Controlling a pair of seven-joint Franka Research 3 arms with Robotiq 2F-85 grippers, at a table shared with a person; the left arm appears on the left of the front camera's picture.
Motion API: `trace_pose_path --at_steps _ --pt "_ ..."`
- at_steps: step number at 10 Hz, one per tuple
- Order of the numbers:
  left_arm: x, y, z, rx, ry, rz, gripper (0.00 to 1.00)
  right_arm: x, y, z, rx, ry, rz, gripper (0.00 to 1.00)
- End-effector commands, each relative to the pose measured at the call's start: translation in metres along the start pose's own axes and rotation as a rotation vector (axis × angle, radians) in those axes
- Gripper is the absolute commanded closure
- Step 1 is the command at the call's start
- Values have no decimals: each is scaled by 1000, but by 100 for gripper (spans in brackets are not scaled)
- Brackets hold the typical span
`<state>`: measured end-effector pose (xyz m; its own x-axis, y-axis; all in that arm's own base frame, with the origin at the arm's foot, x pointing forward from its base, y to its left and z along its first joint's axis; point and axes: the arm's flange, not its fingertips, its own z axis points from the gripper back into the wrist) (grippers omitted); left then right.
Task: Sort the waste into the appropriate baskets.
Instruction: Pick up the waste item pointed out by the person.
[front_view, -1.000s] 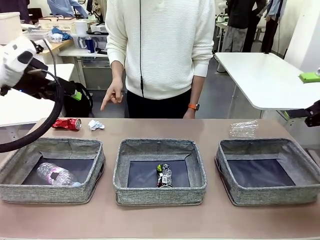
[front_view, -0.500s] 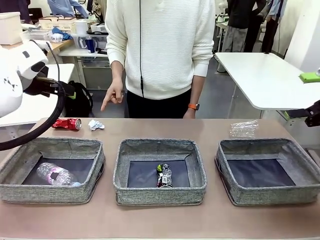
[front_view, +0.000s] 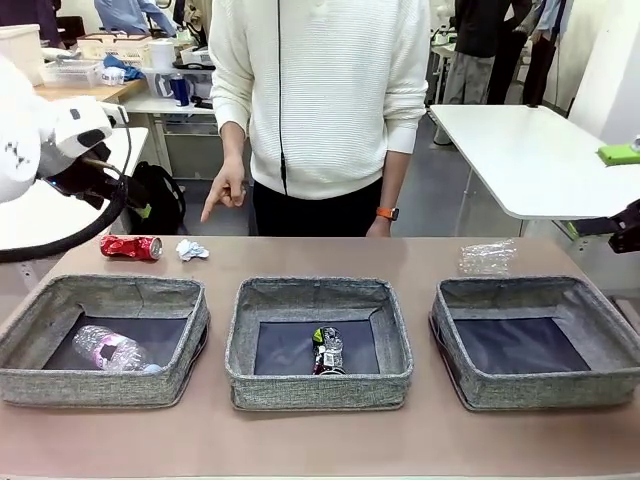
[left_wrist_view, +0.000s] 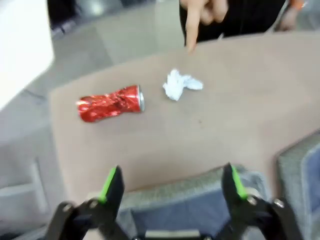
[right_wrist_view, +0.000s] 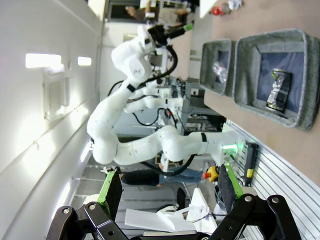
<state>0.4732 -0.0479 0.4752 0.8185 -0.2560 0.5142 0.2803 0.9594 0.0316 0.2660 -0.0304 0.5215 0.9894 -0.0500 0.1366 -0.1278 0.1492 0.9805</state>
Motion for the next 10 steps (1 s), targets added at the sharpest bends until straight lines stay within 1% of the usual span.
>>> trace_pose_path --at_steps 1,3,4,6,7,8,10 --pt "58 5 -29 -57 135 42 0 1 4 1 -4 7 -5 0" --pt "75 11 -66 -95 228 50 0 1 4 1 -4 7 -5 0" --pt "80 14 -86 -107 260 58 0 1 4 1 -4 7 -5 0" --pt "83 21 -122 -125 305 115 0 1 4 1 -4 7 -5 0" --pt "82 23 -138 -159 312 107 0 1 4 1 -4 7 -5 0" --pt "82 24 -153 -184 298 108 0 1 4 1 -4 7 -5 0" --pt "84 25 -182 -199 287 103 0 1 4 1 -4 7 -5 0"
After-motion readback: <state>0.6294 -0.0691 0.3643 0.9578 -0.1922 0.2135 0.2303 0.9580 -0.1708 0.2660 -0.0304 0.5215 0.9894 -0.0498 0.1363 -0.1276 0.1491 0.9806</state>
